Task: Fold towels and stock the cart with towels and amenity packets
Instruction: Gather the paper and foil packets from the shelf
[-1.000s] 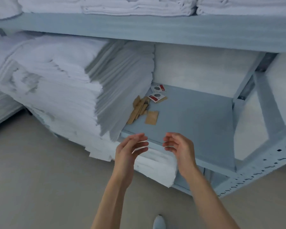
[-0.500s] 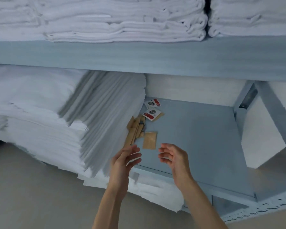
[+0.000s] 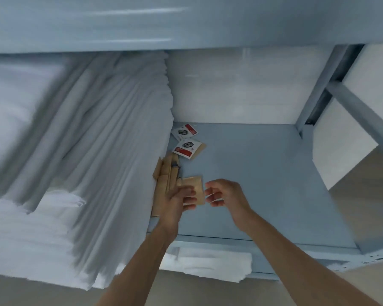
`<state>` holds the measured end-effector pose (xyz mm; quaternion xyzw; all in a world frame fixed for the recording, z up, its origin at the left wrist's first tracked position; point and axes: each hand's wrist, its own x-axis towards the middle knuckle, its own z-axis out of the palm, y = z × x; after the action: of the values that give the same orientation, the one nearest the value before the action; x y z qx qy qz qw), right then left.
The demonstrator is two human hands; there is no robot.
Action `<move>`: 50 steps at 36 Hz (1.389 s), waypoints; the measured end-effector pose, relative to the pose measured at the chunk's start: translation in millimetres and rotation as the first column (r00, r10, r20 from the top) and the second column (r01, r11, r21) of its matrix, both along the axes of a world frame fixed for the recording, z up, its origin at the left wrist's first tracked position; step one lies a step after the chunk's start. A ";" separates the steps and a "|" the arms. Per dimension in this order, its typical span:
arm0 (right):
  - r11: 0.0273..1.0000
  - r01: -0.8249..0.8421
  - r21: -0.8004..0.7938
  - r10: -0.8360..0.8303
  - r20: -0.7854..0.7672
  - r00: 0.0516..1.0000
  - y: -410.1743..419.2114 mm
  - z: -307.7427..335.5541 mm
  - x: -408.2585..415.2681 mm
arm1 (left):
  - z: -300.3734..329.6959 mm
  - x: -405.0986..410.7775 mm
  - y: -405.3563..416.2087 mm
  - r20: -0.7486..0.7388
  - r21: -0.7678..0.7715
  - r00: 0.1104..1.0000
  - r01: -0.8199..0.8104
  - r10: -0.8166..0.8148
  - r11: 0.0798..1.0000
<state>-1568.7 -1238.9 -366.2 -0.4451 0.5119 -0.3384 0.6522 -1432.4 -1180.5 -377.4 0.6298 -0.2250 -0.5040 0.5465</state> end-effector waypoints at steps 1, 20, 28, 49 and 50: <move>1.000 0.003 0.008 -0.003 -0.020 1.000 -0.4 -12.8 1.0 | -11.7 -1.7 -2.1 0.003 0.017 1.000 0.001 -0.001 1.000; 0.891 0.131 -0.434 -0.264 -0.261 0.928 -34.5 -190.2 17.0 | -171.0 -14.2 -15.4 0.427 -0.068 0.894 -0.116 0.134 0.991; 0.709 -0.374 -0.598 -0.128 -0.631 0.765 -48.3 -207.1 46.7 | -175.5 5.3 -31.2 0.816 -0.213 0.544 -0.032 0.195 0.977; 0.691 -0.311 -0.652 -0.477 -0.735 0.482 -75.8 -222.4 -25.1 | -184.6 50.6 -97.1 0.961 0.273 0.068 -0.126 -0.267 0.954; 0.691 -0.315 -0.651 -0.479 -0.738 0.475 -75.4 -223.8 -24.8 | -186.3 47.5 -96.7 0.959 0.284 0.044 -0.118 -0.281 0.952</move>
<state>-1593.4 -1314.2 -590.0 -0.7396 0.6162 -0.2665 0.0470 -1384.9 -1277.2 -563.7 0.8592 -0.4991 0.0134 0.1118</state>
